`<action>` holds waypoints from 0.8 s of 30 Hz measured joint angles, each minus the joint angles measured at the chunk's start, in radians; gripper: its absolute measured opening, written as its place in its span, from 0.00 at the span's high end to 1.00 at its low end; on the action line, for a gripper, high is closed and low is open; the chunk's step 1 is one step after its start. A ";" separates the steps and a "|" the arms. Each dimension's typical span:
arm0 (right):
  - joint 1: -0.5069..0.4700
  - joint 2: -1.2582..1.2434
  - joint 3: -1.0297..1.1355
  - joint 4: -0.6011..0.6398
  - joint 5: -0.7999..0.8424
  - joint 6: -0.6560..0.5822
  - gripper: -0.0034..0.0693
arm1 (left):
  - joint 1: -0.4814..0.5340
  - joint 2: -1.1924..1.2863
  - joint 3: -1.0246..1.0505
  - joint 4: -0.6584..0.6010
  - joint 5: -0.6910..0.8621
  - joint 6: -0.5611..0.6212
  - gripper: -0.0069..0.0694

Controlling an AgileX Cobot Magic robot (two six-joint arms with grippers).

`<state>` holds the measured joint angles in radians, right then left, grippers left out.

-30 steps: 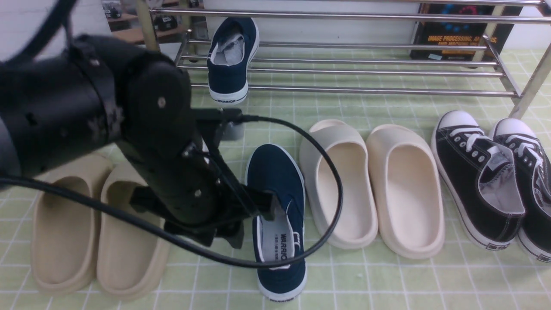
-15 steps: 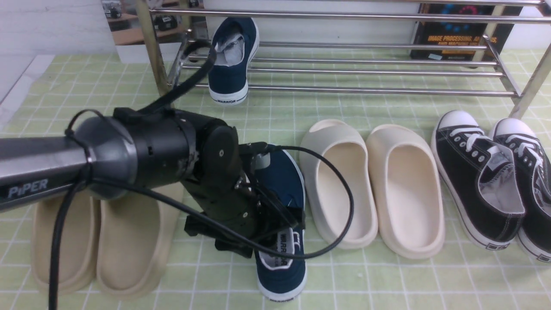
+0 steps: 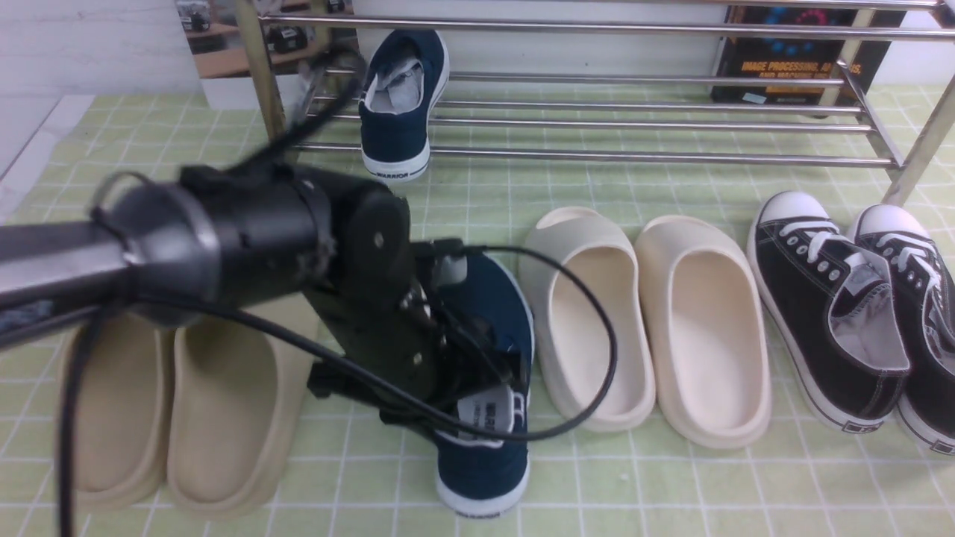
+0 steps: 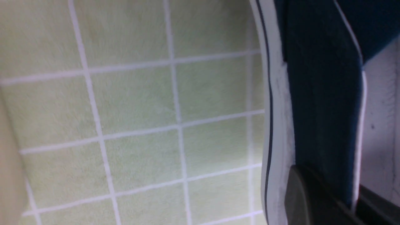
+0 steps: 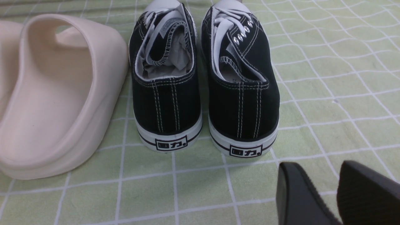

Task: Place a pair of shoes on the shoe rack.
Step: Use the left arm to put a shoe into the shoe rack

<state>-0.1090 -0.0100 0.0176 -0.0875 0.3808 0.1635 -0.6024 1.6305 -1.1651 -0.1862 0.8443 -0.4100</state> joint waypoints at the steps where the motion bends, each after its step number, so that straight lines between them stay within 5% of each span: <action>1: 0.000 0.000 0.000 0.000 0.000 0.000 0.62 | 0.000 0.000 0.000 0.002 0.001 0.000 0.92; 13: 0.000 0.000 0.000 0.000 0.000 0.000 0.62 | 0.007 0.065 -0.309 0.095 0.116 0.014 0.92; 24: 0.000 0.000 0.000 0.000 0.000 0.000 0.62 | 0.165 0.289 -0.572 0.068 0.172 0.029 0.92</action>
<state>-0.1090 -0.0100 0.0176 -0.0875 0.3808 0.1635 -0.4376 1.9193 -1.7367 -0.1179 1.0160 -0.3806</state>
